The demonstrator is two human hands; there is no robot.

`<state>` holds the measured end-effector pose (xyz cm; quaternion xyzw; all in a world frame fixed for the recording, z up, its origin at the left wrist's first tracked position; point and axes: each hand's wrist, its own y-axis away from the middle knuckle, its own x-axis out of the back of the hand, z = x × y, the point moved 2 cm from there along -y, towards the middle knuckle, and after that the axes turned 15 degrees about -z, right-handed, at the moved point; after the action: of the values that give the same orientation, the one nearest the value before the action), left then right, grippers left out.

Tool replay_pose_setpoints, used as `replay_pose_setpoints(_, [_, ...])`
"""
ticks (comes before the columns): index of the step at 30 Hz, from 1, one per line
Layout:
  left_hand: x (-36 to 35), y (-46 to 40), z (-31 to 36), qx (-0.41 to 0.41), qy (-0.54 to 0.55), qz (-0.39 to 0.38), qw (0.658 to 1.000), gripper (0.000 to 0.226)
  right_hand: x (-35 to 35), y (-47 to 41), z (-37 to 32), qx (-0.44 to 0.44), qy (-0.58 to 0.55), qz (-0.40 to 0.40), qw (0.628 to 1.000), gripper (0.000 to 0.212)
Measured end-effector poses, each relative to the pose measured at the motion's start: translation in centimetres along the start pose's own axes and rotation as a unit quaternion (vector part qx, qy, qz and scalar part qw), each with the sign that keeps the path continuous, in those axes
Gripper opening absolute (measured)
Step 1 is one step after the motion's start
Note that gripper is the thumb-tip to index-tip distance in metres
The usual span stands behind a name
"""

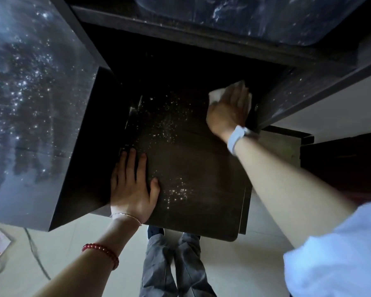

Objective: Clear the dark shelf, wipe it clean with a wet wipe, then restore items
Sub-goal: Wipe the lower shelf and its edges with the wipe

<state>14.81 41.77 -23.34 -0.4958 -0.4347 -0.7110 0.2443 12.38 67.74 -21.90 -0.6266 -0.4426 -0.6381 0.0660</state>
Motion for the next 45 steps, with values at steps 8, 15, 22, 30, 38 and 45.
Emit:
replay_pose_setpoints(8, [0.2, 0.1, 0.0, 0.001, 0.005, -0.011, 1.000, 0.062, -1.8, 6.7, 0.8, -0.019, -0.039, 0.010, 0.999, 0.068])
replay_pose_setpoints(15, [0.1, 0.0, 0.0, 0.003, 0.002, -0.010, 1.000, 0.064, -0.2, 5.6, 0.2, -0.032, 0.027, -0.061, 0.997, 0.064])
replay_pose_setpoints(22, [0.1, 0.0, 0.0, -0.004, 0.006, -0.003, 1.000, 0.063, -2.5, 3.5, 1.2, 0.041, -0.017, 0.040, 0.998, 0.057])
replay_pose_setpoints(30, [0.1, 0.0, 0.0, 0.001, 0.013, -0.001, 1.000, 0.063, -6.6, 13.2, 7.3, 0.081, -0.069, 0.087, 0.991, 0.048])
replay_pose_setpoints(38, [0.0, 0.0, 0.0, -0.001, 0.013, 0.003, 1.000, 0.063, -3.5, 7.3, 6.9, -0.005, -0.285, 0.160, 0.945, 0.034])
replay_pose_setpoints(45, [0.0, 0.1, 0.1, -0.004, 0.013, 0.006, 1.000, 0.063, -5.7, 12.5, 5.8, 0.083, -0.095, 0.108, 0.986, 0.051])
